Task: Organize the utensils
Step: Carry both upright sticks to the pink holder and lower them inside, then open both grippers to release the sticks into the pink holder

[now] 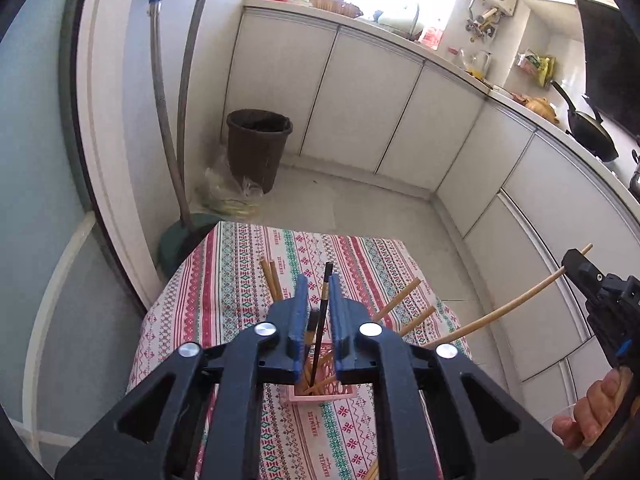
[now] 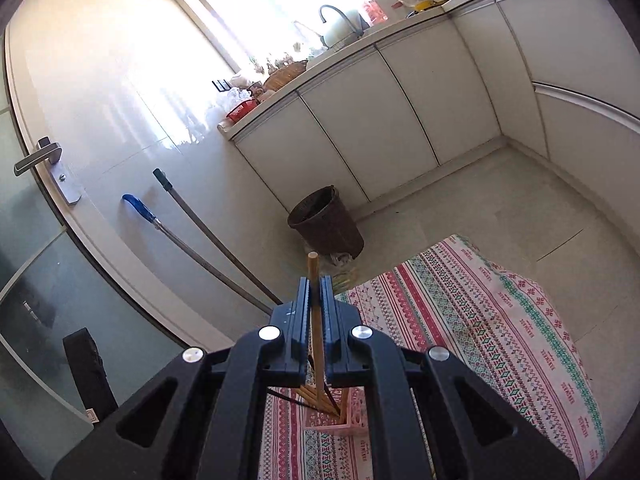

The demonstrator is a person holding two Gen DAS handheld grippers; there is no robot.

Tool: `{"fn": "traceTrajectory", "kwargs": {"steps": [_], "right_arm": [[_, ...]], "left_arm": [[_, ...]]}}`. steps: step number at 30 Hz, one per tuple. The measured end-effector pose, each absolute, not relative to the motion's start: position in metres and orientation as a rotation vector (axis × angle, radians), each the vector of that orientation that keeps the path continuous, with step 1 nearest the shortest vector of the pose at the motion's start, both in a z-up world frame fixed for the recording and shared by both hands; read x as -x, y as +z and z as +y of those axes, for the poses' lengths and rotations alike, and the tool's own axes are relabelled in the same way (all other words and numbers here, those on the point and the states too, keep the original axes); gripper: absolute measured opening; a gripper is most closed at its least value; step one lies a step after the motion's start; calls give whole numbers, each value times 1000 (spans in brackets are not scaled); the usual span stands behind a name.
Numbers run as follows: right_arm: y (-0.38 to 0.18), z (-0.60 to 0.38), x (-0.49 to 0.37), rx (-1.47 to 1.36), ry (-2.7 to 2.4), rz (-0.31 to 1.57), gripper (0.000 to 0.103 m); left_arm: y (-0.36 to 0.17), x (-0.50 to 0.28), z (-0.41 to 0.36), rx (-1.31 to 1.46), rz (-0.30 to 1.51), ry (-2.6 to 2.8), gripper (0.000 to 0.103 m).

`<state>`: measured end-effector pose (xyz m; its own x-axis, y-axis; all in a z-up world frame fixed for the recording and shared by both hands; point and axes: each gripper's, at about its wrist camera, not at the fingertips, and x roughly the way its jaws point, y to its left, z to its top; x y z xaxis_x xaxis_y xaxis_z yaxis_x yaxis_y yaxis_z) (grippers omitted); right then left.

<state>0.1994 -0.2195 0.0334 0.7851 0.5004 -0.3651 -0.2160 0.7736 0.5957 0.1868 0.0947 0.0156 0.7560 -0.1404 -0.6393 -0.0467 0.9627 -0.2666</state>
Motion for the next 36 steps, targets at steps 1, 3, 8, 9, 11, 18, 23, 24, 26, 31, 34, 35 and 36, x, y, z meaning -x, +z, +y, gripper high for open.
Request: {"fn": "traceTrajectory", "kwargs": {"steps": [1, 3, 8, 9, 11, 18, 23, 24, 26, 31, 34, 35, 36], "right_arm": [[34, -219, -199, -561, 409, 539, 6], [34, -219, -199, -560, 408, 538, 6], [32, -215, -199, -550, 408, 548, 6], [31, -213, -200, -548, 407, 552, 6], [28, -209, -202, -543, 405, 561, 6], [7, -186, -222, -546, 394, 620, 6], [-23, -165, -244, -569, 409, 704, 10], [-26, -162, -245, -559, 408, 713, 10], [-24, -159, -241, -515, 400, 702, 10], [-11, -157, -222, -406, 366, 642, 10], [-11, -157, -216, -369, 360, 643, 10], [-12, -158, -214, -357, 358, 647, 10], [-13, -158, -213, -342, 353, 651, 12]], "left_arm": [[17, -185, 97, 281, 707, -48, 15], [21, -182, 100, 287, 693, -43, 15], [28, -170, 104, 287, 665, -15, 19], [29, -168, 104, 289, 662, -12, 20], [32, -163, 105, 292, 657, -8, 22], [31, -159, 110, 285, 654, 10, 27], [25, -163, 111, 284, 673, 12, 27], [25, -162, 110, 279, 669, 14, 27], [27, -159, 108, 266, 657, 19, 27], [30, -155, 95, 230, 639, 22, 28], [30, -151, 88, 195, 622, 47, 41], [30, -150, 85, 186, 619, 48, 43], [29, -150, 83, 178, 620, 48, 43]]}}
